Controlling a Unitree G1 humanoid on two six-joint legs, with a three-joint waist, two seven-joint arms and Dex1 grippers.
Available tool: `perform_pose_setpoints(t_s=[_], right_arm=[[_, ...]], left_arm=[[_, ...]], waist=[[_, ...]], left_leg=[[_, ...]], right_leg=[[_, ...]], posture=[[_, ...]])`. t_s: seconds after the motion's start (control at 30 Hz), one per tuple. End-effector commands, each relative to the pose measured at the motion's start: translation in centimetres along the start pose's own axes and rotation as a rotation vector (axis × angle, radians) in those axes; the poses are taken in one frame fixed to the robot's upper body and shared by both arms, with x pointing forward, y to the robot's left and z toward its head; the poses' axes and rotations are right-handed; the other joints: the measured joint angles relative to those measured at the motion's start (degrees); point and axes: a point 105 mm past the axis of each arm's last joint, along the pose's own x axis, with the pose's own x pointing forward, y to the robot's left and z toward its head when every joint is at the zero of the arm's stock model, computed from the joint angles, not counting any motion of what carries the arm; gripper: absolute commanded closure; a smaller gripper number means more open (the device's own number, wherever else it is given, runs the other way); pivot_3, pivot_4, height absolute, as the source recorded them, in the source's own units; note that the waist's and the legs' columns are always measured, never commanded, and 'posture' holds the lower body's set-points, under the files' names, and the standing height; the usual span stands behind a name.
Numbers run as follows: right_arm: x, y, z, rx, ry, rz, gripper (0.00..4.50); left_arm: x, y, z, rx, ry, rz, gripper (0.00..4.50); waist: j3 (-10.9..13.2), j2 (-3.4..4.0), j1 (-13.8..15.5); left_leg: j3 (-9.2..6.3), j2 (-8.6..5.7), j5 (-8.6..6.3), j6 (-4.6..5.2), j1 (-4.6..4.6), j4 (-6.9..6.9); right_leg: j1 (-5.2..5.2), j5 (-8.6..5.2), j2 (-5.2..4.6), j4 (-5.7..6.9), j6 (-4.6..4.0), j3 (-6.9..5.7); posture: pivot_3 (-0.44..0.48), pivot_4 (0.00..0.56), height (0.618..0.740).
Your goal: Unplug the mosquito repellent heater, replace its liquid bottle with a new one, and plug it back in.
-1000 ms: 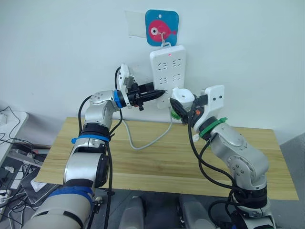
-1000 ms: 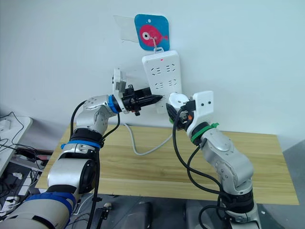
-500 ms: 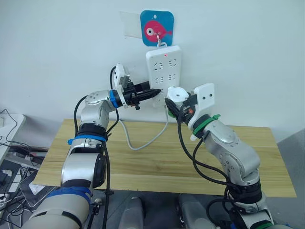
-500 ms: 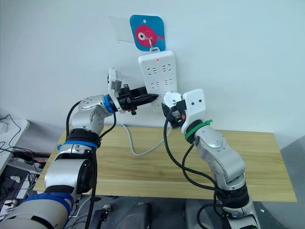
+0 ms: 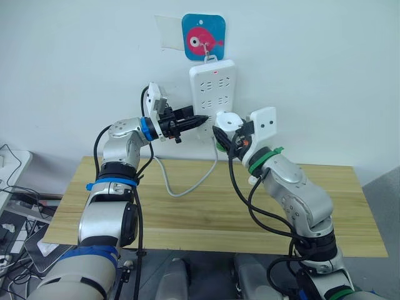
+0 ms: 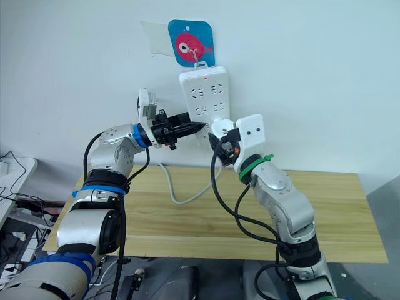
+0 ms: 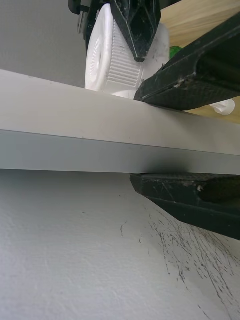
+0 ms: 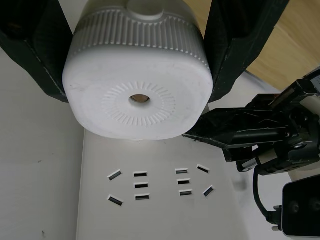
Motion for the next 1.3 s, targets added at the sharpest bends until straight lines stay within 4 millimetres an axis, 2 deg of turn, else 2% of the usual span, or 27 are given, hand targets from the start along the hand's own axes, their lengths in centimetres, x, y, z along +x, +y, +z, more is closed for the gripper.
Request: perform_pose_setpoints(t_s=[0.03, 0.1, 0.13, 0.23, 0.5, 0.63, 0.77, 0.87, 0.9, 0.93, 1.0, 1.17, 1.3], right_arm=[[0.5, -0.4, 0.7, -0.042, -0.026, -0.028, 1.46], [0.1, -0.4, 1.0, -0.041, -0.032, -0.029, 1.46], [-0.2, -0.4, 1.2, -0.04, -0.036, -0.029, 0.76], [-1.4, -0.4, 1.9, -0.047, -0.043, -0.02, 0.02], [-5.9, -1.0, 2.8, -0.096, 0.015, 0.017, 0.02], [-8.1, -0.4, 2.6, -0.074, 0.068, 0.098, 0.02], [-9.5, -0.7, 2.6, -0.07, 0.082, 0.13, 0.02], [-9.7, -0.4, 2.4, -0.05, 0.091, 0.159, 0.02], [-9.6, -0.3, 2.3, -0.04, 0.091, 0.171, 0.18], [-9.5, -0.1, 2.2, -0.031, 0.091, 0.185, 0.39], [-9.2, 0.3, 2.0, -0.012, 0.092, 0.211, 0.94], [-8.6, 0.7, 1.2, 0.008, 0.112, 0.267, 2.79], [-8.0, 1.0, 0.8, 0.021, 0.111, 0.309, 4.28]], left_arm=[[1.9, -1.6, 1.4, 0.022, -0.05, -0.116, 3.19], [1.8, -1.5, 1.3, 0.026, -0.045, -0.11, 3.19], [1.7, -1.4, 1.2, 0.027, -0.044, -0.106, 3.19], [1.6, -1.4, 1.2, 0.029, -0.042, -0.1, 3.19], [1.4, -1.2, 1.0, 0.031, -0.035, -0.092, 3.19], [1.3, -1.1, 0.9, 0.03, -0.033, -0.085, 3.19], [1.3, -0.8, 0.9, 0.029, -0.034, -0.071, 3.19], [0.8, -0.5, 0.4, 0.025, -0.01, -0.054, 3.19], [0.4, -0.5, 0.2, 0.019, 0.001, -0.055, 2.47], [0.0, -0.5, 0.1, 0.015, 0.012, -0.055, 2.31], [-1.0, -0.4, -0.2, 0.014, 0.032, -0.043, 1.71], [-3.5, -0.7, -0.7, 0.037, 0.094, -0.034, 0.11], [-5.4, -1.2, -0.6, 0.069, 0.121, -0.003, 0.0]], waist=[[0.0, 0.0, -0.01], [0.0, 0.0, -0.01], [0.0, 0.0, 0.03], [0.0, -0.02, 0.63], [0.0, -0.01, 0.74], [-0.01, -0.02, 0.72], [-0.01, -0.03, 0.7], [-0.04, -0.05, 0.6], [-0.04, -0.05, 0.58], [-0.04, -0.05, 0.55], [-0.05, -0.04, 0.29], [-0.05, -0.04, 0.28], [-0.05, -0.04, 0.77]], left_leg=[[0.0, 0.0, 0.0, 0.0, 0.0, 0.0], [0.0, 0.0, 0.0, 0.0, 0.0, 0.0], [0.0, 0.0, 0.0, 0.0, 0.0, 0.0], [-0.1, -0.02, 0.0, 0.0, -0.08, -0.02], [-0.17, -0.08, 0.02, -0.04, -0.35, -0.07], [-0.23, -0.09, 0.0, 0.0, -0.34, -0.06], [-0.24, -0.09, 0.0, 0.0, -0.35, -0.07], [-0.22, -0.1, 0.0, 0.0, -0.33, -0.06], [-0.23, -0.1, 0.0, 0.0, -0.32, -0.06], [-0.23, -0.1, 0.0, 0.0, -0.31, -0.06], [-0.23, -0.09, 0.0, 0.0, -0.31, -0.07], [-0.21, -0.02, 0.0, 0.0, -0.25, -0.11], [-0.22, -0.02, 0.0, 0.0, -0.25, -0.1]], right_leg=[[0.0, 0.0, 0.0, 0.0, 0.0, 0.0], [0.0, 0.0, 0.0, 0.0, 0.0, 0.0], [0.0, 0.0, 0.0, 0.0, 0.0, 0.0], [0.0, 0.0, -0.02, -0.08, 0.0, -0.1], [-0.06, 0.0, -0.16, -0.37, 0.0, -0.21], [-0.06, -0.01, -0.12, -0.33, 0.0, -0.26], [-0.05, -0.01, -0.09, -0.34, 0.0, -0.27], [-0.05, -0.01, -0.09, -0.34, 0.0, -0.26], [-0.05, -0.01, -0.09, -0.32, 0.0, -0.26], [-0.05, -0.01, -0.08, -0.31, 0.0, -0.26], [-0.05, -0.01, -0.07, -0.3, 0.0, -0.25], [-0.05, -0.01, -0.02, -0.26, -0.01, -0.23], [-0.05, -0.01, -0.03, -0.26, -0.01, -0.23]], posture=[[-0.031, 0.179, 0.74], [-0.028, 0.178, 0.74], [-0.028, 0.178, 0.74], [-0.026, 0.178, 0.74], [-0.039, 0.171, 0.74], [-0.045, 0.165, 0.74], [-0.045, 0.165, 0.74], [-0.052, 0.155, 0.74], [-0.052, 0.155, 0.74], [-0.052, 0.155, 0.74], [-0.041, 0.151, 0.74], [0.014, 0.159, 0.74], [0.042, 0.166, 0.74]])
